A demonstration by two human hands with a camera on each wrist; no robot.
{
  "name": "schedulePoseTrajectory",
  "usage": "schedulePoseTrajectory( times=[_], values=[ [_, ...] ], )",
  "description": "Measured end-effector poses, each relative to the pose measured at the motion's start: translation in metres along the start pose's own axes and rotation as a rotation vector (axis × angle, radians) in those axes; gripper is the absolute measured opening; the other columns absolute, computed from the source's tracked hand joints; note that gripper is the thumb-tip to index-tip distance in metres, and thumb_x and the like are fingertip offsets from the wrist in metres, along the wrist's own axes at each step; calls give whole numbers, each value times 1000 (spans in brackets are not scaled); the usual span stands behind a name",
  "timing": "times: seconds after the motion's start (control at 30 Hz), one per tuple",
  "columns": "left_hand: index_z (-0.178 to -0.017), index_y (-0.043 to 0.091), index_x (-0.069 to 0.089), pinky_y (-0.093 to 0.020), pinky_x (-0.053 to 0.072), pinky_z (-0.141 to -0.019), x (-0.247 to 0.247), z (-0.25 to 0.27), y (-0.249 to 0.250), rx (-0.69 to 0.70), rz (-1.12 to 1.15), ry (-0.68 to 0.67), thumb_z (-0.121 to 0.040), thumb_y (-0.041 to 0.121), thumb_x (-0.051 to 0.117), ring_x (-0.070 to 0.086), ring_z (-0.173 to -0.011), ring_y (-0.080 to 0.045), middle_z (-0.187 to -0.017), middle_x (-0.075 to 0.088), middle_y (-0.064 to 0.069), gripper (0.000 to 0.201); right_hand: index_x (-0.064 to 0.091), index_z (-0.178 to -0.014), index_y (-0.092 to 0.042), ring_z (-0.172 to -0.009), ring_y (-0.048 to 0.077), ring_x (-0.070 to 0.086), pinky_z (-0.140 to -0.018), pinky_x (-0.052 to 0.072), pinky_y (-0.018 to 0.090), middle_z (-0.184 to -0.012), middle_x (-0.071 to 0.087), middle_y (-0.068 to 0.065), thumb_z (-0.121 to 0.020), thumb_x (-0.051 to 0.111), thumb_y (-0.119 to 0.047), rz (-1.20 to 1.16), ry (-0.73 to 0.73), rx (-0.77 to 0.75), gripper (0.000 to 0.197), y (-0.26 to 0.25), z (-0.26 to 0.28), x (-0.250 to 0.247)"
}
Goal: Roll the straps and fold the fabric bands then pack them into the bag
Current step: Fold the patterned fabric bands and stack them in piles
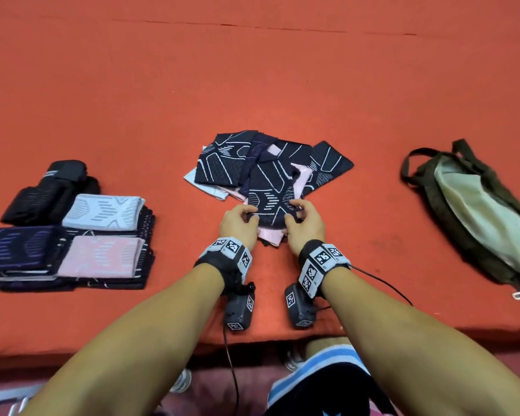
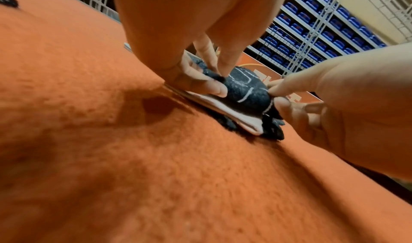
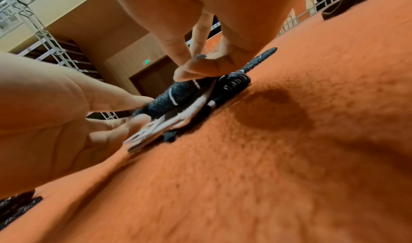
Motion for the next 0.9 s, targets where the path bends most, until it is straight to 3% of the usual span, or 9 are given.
schedulePoseTrajectory(
  times=[0.1, 0.17, 0.27, 0.4, 0.47, 0.57, 0.67, 0.8, 0.9],
  values=[
    [-84, 46, 66, -43, 59, -77, -13, 2, -6, 32, 15, 50, -80, 33, 64, 71, -74, -20, -89, 69, 10, 14, 60, -108, -39, -68, 16, 59, -73, 56, 39, -78, 55, -7, -86, 62, -17, 1, -32, -1, 31, 0, 7, 1],
    [-94, 43, 65, -41, 59, -75, -26, 11, -8, 61, 25, 69, -81, 30, 65, 69, -72, -20, -82, 66, 10, 19, 60, -116, -34, -72, 15, 55, -77, 52, 35, -75, 52, -9, -85, 63, -19, 6, -77, -3, 35, 0, 16, 6],
    [-115, 28, 63, -30, 51, -79, -48, 26, -11, 29, 39, 78, -88, 27, 70, 66, -74, -13, -71, 64, 10, 28, 57, -122, -37, -87, 17, 62, -87, 50, 32, -91, 63, -6, -82, 67, -27, -2, -157, 2, 43, -3, 34, 17],
    [-89, 21, 72, -23, 46, -66, -72, 43, -31, -39, 45, 51, -87, 33, 73, 63, -70, -13, -71, 67, 8, 12, 56, -117, -47, -91, 14, 70, -92, 55, 41, -94, 74, -6, -73, 61, -36, -11, -281, -71, 45, -3, 53, 36],
    [-78, 28, 65, -30, 47, -72, -82, 51, -42, 6, -3, 82, -84, 45, 69, 63, -78, -18, -79, 68, 7, 18, 57, -115, -49, -92, 13, 73, -92, 56, 44, -93, 77, -4, -76, 61, -29, -48, -363, -65, 44, -1, 59, 45],
    [-83, 32, 61, -35, 49, -82, -96, 62, -52, 19, -26, 74, -78, 58, 63, 64, -87, -17, -84, 69, 10, 26, 57, -114, -48, -87, 16, 75, -91, 57, 47, -92, 78, 0, -81, 68, -23, -93, -381, -46, 42, -7, 68, 51],
    [-98, 33, 59, -31, 50, -81, -106, 72, -59, 3, -17, 8, -80, 39, 75, 68, -84, -9, -86, 71, 11, 25, 60, -119, -32, -80, 17, 73, -87, 58, 44, -84, 75, 1, -90, 70, -21, -61, -357, -40, 32, -15, 77, 53],
    [-96, 27, 61, -30, 47, -71, -116, 77, -67, -11, 57, 33, -86, 22, 76, 61, -63, -11, -71, 65, 5, 19, 50, -117, -44, -82, 12, 71, -86, 56, 37, -84, 74, -10, -74, 62, -50, 57, -380, -88, 45, -23, 91, 50],
    [-90, 24, 61, -30, 43, -68, -123, 73, -65, -42, 140, 75, -89, 23, 73, 51, -53, -8, -58, 55, 10, 12, 46, -119, -44, -87, 14, 69, -85, 53, 36, -89, 73, -14, -65, 54, -52, 150, -397, -186, 55, -30, 97, 46]
  ],
)
Point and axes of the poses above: each hand's wrist, its own z-axis away from the middle knuckle, its own x-axis out of the palm, y = z × x, the point moved 2 cm from there along -z, towards the middle knuckle
